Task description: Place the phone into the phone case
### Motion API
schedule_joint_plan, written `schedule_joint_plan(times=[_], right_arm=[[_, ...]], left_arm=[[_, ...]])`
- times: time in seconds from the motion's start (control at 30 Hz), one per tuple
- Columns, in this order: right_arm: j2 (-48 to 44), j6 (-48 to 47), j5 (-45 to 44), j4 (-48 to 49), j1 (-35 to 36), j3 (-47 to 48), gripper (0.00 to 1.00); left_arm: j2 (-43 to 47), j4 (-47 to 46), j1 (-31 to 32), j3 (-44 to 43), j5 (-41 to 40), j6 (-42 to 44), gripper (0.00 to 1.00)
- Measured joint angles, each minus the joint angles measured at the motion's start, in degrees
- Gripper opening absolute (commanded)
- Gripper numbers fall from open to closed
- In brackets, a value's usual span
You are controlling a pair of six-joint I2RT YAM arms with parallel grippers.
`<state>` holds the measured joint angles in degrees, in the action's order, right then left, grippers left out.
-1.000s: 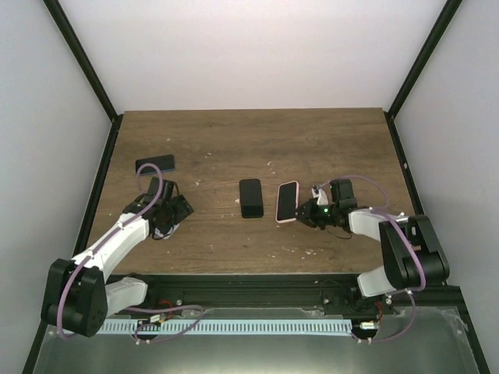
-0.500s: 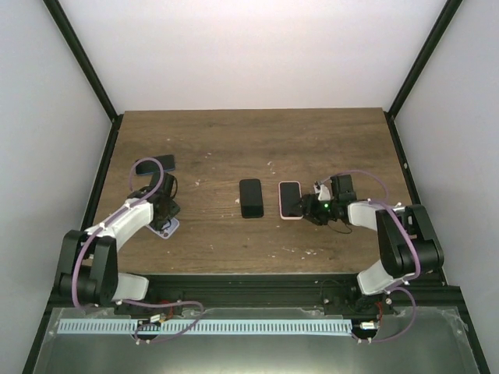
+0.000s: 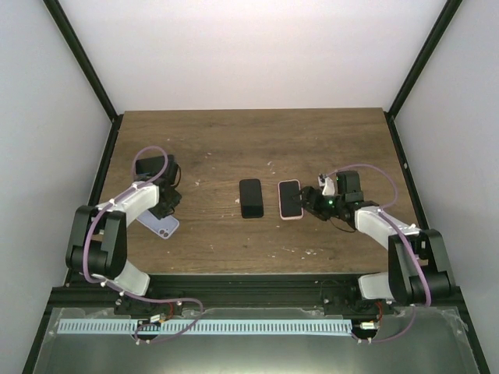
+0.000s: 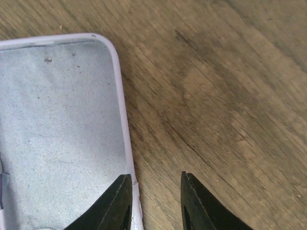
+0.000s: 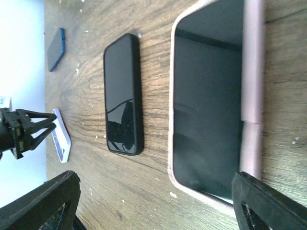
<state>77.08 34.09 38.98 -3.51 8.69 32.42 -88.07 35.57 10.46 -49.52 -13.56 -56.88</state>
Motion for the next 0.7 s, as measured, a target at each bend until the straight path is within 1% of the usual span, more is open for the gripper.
schedule_joint_plan(times=[0.13,0.3,0.57,0.63,0.7], right_arm=[[-1.7,0.2,0.4,0.1,0.0,-0.1,0.87],[-4.5,0.6,0.6,0.5,0.0,-1.6,0.87],[-7.8,0.9,0.5,0.3,0.0,-2.3,0.87],[-8.9,1.1,0.5,0.1,0.0,-2.4,0.86],[-10.1,1.3,0.5,0.1,0.0,-2.8,0.86]], left_arm=[[-2.4,1.6,0.0,-0.7,-0.4,-1.5,0.27],[-2.8,3.7,0.0,-0.7,-0.9,-4.1,0.29],[-4.2,3.9,0.0,-0.7,-0.3,-6.0,0.25],[-4.6,3.8,0.0,-0.8,-0.1,-6.0,0.22],[-4.7,3.7,0.0,-0.8,0.1,-6.0,0.15]])
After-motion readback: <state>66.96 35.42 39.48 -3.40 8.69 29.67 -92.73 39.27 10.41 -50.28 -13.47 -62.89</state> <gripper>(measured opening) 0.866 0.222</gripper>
